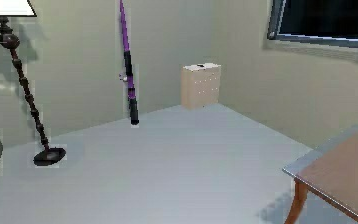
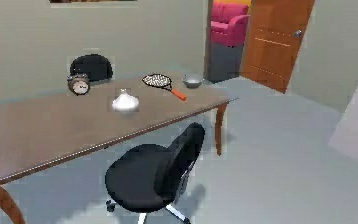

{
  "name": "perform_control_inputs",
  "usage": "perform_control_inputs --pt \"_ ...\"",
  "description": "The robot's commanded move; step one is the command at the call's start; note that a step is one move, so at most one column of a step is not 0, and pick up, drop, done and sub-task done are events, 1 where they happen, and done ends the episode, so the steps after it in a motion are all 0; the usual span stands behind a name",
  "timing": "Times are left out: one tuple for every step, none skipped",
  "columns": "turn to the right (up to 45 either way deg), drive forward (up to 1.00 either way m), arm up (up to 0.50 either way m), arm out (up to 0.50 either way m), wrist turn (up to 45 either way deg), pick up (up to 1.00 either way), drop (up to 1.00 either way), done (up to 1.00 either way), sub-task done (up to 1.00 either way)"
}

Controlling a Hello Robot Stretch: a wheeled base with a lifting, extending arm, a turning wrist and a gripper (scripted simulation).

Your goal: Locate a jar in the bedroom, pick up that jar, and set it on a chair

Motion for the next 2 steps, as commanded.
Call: perform_control_inputs --pt "0.0 0.15 0.0 0.0 0.0 0.0 0.0 0.0 0.0" --pt "45.0 0.0 0.0 0.0 0.0 0.0 0.0 0.0 0.0"
